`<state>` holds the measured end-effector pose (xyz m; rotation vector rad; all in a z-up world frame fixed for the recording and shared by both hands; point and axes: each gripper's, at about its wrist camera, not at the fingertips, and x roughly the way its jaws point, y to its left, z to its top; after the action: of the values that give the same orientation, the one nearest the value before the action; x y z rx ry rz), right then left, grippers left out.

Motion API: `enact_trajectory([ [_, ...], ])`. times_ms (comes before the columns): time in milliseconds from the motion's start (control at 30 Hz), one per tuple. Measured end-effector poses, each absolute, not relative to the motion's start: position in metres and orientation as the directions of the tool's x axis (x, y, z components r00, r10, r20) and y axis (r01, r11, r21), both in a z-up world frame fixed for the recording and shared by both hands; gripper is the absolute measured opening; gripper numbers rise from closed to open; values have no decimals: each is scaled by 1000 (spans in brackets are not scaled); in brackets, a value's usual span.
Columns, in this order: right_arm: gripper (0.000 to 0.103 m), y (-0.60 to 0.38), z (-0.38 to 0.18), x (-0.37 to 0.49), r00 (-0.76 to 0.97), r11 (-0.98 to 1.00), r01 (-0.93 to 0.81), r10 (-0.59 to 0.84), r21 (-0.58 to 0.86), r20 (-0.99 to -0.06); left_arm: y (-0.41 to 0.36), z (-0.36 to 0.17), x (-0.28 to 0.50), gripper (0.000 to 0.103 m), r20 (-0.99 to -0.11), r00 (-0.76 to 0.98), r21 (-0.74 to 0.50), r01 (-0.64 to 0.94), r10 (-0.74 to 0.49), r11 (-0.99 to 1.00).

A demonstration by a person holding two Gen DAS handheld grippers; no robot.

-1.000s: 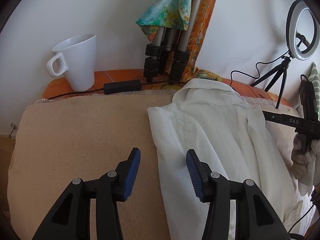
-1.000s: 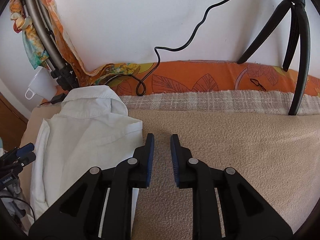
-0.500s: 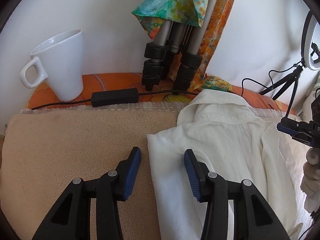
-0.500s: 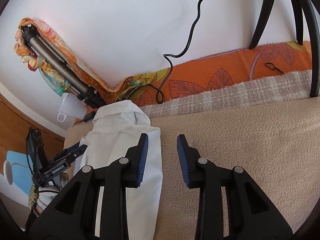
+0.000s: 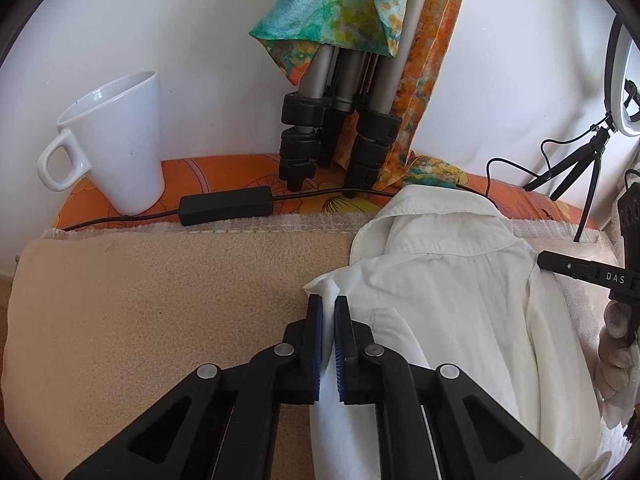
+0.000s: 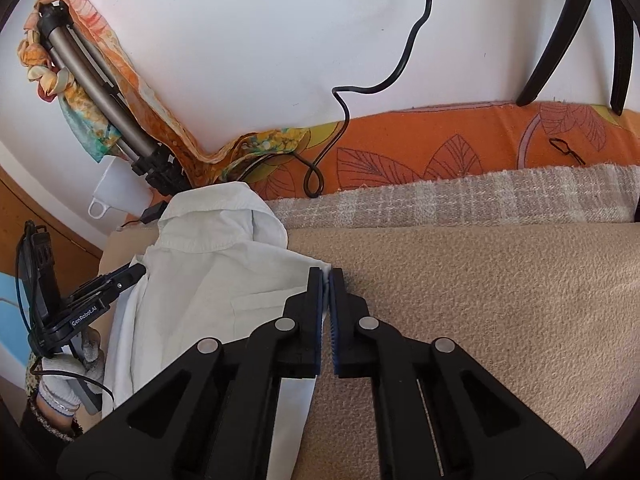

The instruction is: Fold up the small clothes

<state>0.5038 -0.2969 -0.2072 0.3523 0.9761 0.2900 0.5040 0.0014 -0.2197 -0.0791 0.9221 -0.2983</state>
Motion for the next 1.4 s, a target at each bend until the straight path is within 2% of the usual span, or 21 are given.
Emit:
enact_trajectory([
  [133,3,-306,-196,499,547,892,-61,404,447,-733,5,-212,499,0,-755,562,-256,220,-337,941],
  [367,3,-311,-159,477,586,863,-113,459,493,-668,6,-177,476,0,-710,593,-279,260,-381,924],
  [633,3,-311,-101,439,629,844,-179,493,505,-601,23,-115,440,0,-635,660,-301,267,-401,916],
  [800,3,-309,-66,395,642,832,-234,521,504,-562,28,-80,392,0,-593,697,-257,311,-404,915],
  [967,3,-306,-50,337,638,835,-275,529,476,-560,31,-67,334,0,-579,721,-195,331,-381,923],
  [1200,3,-295,-53,265,608,839,-305,536,451,-586,30,-64,265,0,-589,725,-112,363,-356,925],
  [1400,3,-293,-67,224,590,841,-299,534,450,-606,33,-71,229,0,-596,723,-92,371,-349,924],
])
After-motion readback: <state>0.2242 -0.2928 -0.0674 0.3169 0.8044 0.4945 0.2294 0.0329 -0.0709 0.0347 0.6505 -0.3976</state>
